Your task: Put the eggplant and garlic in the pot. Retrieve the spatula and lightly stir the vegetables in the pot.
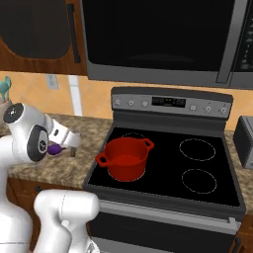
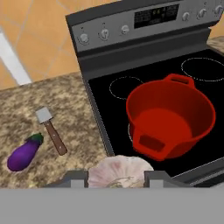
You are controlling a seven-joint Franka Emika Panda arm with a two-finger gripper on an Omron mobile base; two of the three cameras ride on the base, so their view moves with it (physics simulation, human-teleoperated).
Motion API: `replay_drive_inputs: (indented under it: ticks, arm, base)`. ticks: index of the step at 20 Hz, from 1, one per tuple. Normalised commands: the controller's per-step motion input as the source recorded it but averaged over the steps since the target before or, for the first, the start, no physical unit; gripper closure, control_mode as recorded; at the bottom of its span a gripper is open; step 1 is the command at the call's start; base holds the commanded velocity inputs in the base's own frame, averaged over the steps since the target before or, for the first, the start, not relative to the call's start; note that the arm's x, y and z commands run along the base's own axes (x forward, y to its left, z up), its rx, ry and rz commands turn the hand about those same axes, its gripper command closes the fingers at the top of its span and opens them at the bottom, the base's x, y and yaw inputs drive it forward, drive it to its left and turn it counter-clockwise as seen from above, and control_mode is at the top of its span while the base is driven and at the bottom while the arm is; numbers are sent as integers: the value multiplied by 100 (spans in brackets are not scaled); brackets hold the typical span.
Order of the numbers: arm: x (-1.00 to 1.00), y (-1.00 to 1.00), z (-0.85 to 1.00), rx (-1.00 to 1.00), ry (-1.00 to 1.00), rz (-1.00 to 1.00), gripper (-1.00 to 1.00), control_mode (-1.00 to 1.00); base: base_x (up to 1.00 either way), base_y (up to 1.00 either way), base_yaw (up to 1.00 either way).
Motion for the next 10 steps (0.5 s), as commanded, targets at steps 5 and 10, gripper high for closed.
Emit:
replay_drive_inputs:
  ticks: [5,10]
  arm:
    - [24,-98,-10,0,3,-15,100,-100]
    - [43,-88,-79,0,11,-9,100,-100]
  base:
    - [0,0,0]
    - [0,0,0]
